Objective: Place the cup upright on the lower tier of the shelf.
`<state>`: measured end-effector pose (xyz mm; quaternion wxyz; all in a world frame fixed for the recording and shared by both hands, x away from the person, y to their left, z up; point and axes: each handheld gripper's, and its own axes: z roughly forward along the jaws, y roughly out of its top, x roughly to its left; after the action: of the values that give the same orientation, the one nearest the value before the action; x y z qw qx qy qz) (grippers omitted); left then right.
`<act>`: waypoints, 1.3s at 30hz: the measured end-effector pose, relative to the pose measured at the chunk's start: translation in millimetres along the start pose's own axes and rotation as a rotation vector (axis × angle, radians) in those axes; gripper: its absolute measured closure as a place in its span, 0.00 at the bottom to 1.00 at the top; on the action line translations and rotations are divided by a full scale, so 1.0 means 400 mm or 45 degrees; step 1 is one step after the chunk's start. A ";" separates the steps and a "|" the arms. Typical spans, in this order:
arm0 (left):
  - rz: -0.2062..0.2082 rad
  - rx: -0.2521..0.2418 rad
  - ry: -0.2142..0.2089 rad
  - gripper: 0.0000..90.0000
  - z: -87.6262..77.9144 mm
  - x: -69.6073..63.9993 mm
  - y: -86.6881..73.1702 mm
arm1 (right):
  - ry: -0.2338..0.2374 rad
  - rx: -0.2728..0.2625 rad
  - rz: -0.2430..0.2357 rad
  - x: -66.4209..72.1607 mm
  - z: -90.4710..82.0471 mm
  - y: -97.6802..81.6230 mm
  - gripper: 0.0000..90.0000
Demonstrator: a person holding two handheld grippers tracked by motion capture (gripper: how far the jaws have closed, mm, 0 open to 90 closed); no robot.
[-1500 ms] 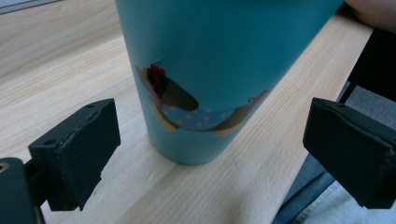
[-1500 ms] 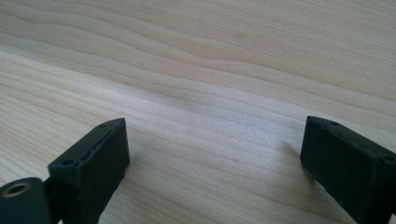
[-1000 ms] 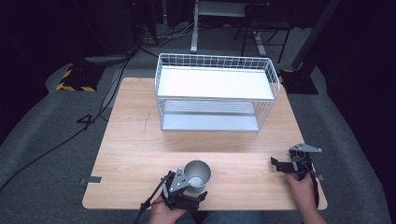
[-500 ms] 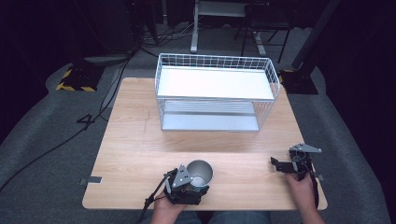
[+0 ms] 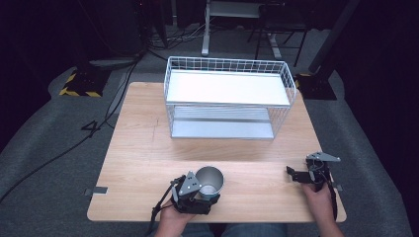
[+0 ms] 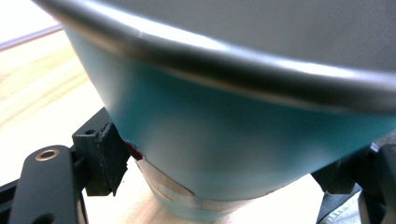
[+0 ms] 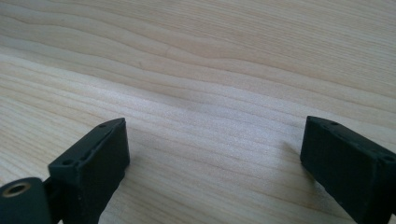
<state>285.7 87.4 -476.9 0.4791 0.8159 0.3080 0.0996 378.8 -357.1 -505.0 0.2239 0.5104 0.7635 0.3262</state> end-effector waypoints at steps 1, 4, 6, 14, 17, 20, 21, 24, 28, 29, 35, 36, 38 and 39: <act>0.000 0.000 0.000 0.22 0.000 0.000 0.000 | 0.000 0.000 0.000 0.000 0.000 0.000 0.09; 0.000 0.007 0.013 0.22 -0.011 0.010 0.010 | 0.000 -0.001 -0.001 0.000 0.000 0.000 0.09; -0.006 0.004 0.021 0.22 -0.017 0.018 0.017 | -0.001 -0.001 -0.001 0.000 0.000 0.000 0.09; 0.019 0.009 0.033 0.22 -0.031 0.036 0.073 | -0.001 0.000 0.000 0.000 0.000 0.000 0.09; 0.026 0.004 0.035 0.22 -0.032 0.038 0.086 | 0.000 0.000 -0.001 0.000 0.000 0.000 0.09; 0.031 0.002 0.043 0.22 -0.031 0.046 0.109 | -0.001 0.000 -0.001 0.000 0.000 0.000 0.09; 0.031 0.002 0.043 0.22 -0.031 0.046 0.109 | -0.001 0.000 -0.001 0.000 0.000 0.000 0.09; 0.027 -0.002 0.046 0.22 -0.027 0.056 0.128 | -0.002 0.000 0.001 0.000 0.000 0.000 0.09; 0.021 -0.015 0.054 0.22 -0.023 0.068 0.149 | -0.004 0.001 0.004 0.000 0.000 0.000 0.09; 0.021 -0.015 0.054 0.22 -0.023 0.068 0.149 | -0.004 0.001 0.004 0.000 0.000 0.000 0.09; -0.007 -0.034 0.066 0.22 -0.011 0.087 0.178 | -0.004 0.001 0.004 0.000 0.000 0.000 0.09; -0.007 -0.040 0.071 0.22 -0.009 0.092 0.181 | -0.004 0.001 0.004 0.000 0.000 0.000 0.09; -0.026 -0.043 0.079 0.22 0.001 0.107 0.192 | -0.004 0.001 0.004 0.000 0.000 0.000 0.09; -0.026 -0.043 0.079 0.22 0.001 0.107 0.192 | -0.004 0.001 0.004 0.000 0.000 0.000 0.09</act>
<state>351.2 85.8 -418.1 0.4841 0.8011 0.3291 0.1251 378.9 -357.0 -505.0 0.2243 0.5123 0.7625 0.3253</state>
